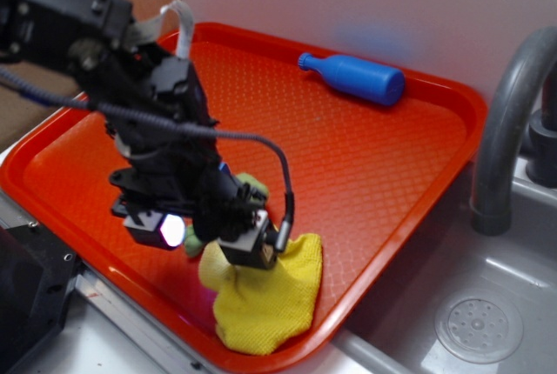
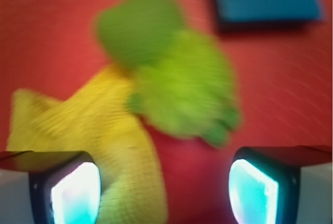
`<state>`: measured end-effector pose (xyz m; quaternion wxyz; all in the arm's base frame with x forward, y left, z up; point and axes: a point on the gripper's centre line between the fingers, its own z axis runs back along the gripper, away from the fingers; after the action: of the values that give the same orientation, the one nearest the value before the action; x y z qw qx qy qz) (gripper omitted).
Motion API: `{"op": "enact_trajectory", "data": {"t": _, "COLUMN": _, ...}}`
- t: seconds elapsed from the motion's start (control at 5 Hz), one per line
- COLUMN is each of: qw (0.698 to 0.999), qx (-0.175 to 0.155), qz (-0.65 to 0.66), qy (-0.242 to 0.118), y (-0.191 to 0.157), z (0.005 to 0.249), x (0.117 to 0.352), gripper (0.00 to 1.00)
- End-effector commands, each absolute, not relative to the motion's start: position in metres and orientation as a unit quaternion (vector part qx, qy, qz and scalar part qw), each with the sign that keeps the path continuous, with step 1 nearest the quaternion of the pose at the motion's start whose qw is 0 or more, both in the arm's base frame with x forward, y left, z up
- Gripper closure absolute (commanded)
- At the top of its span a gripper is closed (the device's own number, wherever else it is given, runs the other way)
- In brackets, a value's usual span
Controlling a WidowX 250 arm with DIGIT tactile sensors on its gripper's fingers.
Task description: Grab the yellow cloth.
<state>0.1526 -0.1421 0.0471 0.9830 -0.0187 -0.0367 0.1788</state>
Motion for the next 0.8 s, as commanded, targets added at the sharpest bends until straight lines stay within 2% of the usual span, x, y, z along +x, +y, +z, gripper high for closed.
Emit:
{"op": "enact_trajectory", "data": {"t": 0.0, "qw": 0.983, "qx": -0.088, "qz": 0.156, "qy": -0.027, "y": -0.166, "z": 0.036, "x": 0.159, "gripper": 0.0}}
{"op": "enact_trajectory", "data": {"t": 0.2, "qw": 0.979, "qx": -0.11, "qz": 0.172, "qy": 0.008, "y": -0.185, "z": 0.031, "x": 0.147, "gripper": 0.0}}
{"op": "enact_trajectory", "data": {"t": 0.4, "qw": 0.98, "qx": -0.1, "qz": 0.169, "qy": 0.031, "y": -0.196, "z": 0.029, "x": 0.143, "gripper": 0.0}}
{"op": "enact_trajectory", "data": {"t": 0.6, "qw": 0.981, "qx": -0.086, "qz": 0.17, "qy": 0.029, "y": -0.192, "z": 0.034, "x": 0.144, "gripper": 1.0}}
